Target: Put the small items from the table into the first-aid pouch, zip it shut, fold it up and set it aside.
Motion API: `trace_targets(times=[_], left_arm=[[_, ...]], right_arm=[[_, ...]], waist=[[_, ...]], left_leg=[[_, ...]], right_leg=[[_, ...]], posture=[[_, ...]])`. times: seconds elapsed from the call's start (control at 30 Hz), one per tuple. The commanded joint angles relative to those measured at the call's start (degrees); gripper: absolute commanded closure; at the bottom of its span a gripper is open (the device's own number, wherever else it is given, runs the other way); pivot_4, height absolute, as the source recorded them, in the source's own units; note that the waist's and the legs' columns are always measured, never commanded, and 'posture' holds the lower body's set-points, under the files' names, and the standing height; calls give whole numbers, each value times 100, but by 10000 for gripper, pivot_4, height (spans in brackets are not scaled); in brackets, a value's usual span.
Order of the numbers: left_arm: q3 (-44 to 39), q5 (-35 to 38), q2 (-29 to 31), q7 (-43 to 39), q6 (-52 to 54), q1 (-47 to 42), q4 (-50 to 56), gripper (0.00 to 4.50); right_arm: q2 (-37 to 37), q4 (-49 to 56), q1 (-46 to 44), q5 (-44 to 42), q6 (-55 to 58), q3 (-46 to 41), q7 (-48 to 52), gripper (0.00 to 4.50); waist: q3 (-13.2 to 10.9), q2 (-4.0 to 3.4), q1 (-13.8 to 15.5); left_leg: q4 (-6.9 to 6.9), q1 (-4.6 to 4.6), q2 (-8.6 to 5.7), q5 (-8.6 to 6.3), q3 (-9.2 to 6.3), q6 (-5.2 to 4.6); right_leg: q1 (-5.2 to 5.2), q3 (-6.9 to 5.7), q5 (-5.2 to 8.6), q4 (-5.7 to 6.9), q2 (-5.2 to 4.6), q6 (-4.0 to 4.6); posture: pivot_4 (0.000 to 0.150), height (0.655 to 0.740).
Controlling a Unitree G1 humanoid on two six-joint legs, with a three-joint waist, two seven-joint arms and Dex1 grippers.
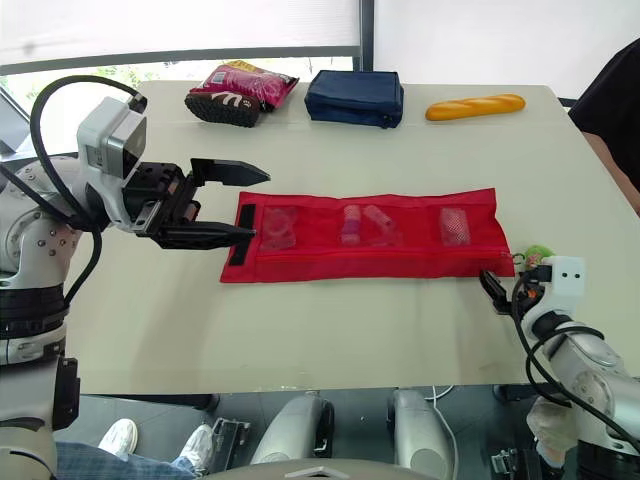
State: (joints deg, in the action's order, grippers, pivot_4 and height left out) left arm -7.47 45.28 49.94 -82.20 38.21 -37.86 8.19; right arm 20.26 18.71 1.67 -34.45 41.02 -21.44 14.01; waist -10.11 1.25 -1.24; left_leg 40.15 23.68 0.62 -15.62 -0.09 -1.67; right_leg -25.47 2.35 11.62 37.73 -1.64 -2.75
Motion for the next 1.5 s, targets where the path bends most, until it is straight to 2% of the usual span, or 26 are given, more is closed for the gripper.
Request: trace_targets(times=[0.03,0.13,0.23,0.3,0.33,0.47,0.5,0.63,0.93,1.07,1.2,1.3,1.4,1.5], left_arm=[[-129,153,17,24,-18,60,214,136],[-147,157,30,-2,-38,84,215,136],[-159,172,31,-15,-47,90,211,0],[-155,152,33,-22,-88,101,194,0],[-155,139,32,-23,-107,108,183,0],[-148,82,27,-3,-188,131,151,0],[-147,71,30,-5,-213,132,132,0],[-132,17,41,13,-294,120,78,0],[-179,-71,107,93,-354,125,54,0],[-194,-70,129,89,-360,116,47,0],[-220,-126,149,87,-421,98,-12,0],[-259,-156,197,112,-452,130,-15,0],[-371,-228,355,65,-536,237,-117,0],[-376,-316,393,52,-637,247,-217,0]], right_arm=[[-285,-93,-213,-236,41,-6,-120,0],[-494,-115,-386,-495,137,-146,-194,0],[-552,-59,-428,-704,227,-187,-149,7763],[-500,20,-386,-780,269,-140,-46,18446],[-498,50,-376,-826,291,-146,-39,21349],[-464,116,-396,-1001,307,-279,-90,41053],[-451,146,-403,-1074,307,-346,-111,44027],[-183,376,-253,-1457,430,-723,-90,44027],[1318,1031,523,-2806,986,-2032,267,44027],[2086,1472,338,-3412,1308,-1993,147,44027],[2632,1889,-274,-4000,1647,-1162,-259,44027],[2670,2000,-879,-4194,1819,-278,-573,44027],[2152,1796,-1896,-3807,2043,1121,-900,44027],[1969,1641,-2353,-3269,2180,1905,-870,44027]], waist=[[0,0,-30],[0,0,-82],[-1,-2,-105],[-2,-4,-107],[-2,-4,-108],[-2,-4,-107],[-2,-4,-106],[-8,-13,-93],[-10,-16,21],[-11,-18,-1],[-10,-13,-47],[-12,-10,-46],[-17,6,-114],[-18,4,-91]], left_leg=[[0,-1,0,0,-1,0],[0,-2,1,0,-4,0],[0,-1,1,0,-8,0],[-1,-1,1,0,-10,0],[-1,-1,1,0,-10,0],[-1,-1,1,0,-10,0],[-1,-1,1,0,-10,0],[-1,0,0,0,-9,0],[1,3,-3,0,1,0],[1,-2,-3,0,6,0],[0,0,-1,0,3,0],[0,5,0,0,0,0],[1,2,0,0,0,0],[0,6,1,0,-10,0]], right_leg=[[0,0,0,1,1,0],[0,-1,0,4,3,0],[-1,-1,-2,6,5,-4],[-2,0,-3,6,5,-5],[-3,1,-3,6,5,-5],[-2,1,-3,7,5,-5],[-3,1,-3,7,5,-5],[-3,1,-3,6,3,-5],[1,3,0,-2,-10,-1],[0,9,1,1,-3,0],[-1,3,0,1,3,0],[-1,-1,0,0,4,-1],[-1,4,0,-1,2,0],[-9,4,-1,3,4,1]], posture=[[1500,7105],[1500,7105],[1500,7105],[1500,7105],[1500,7105],[1500,7105],[1500,7105],[1500,7105],[1500,7105],[1500,7105],[1500,7105],[1500,7105],[1500,7105],[1500,7105]])
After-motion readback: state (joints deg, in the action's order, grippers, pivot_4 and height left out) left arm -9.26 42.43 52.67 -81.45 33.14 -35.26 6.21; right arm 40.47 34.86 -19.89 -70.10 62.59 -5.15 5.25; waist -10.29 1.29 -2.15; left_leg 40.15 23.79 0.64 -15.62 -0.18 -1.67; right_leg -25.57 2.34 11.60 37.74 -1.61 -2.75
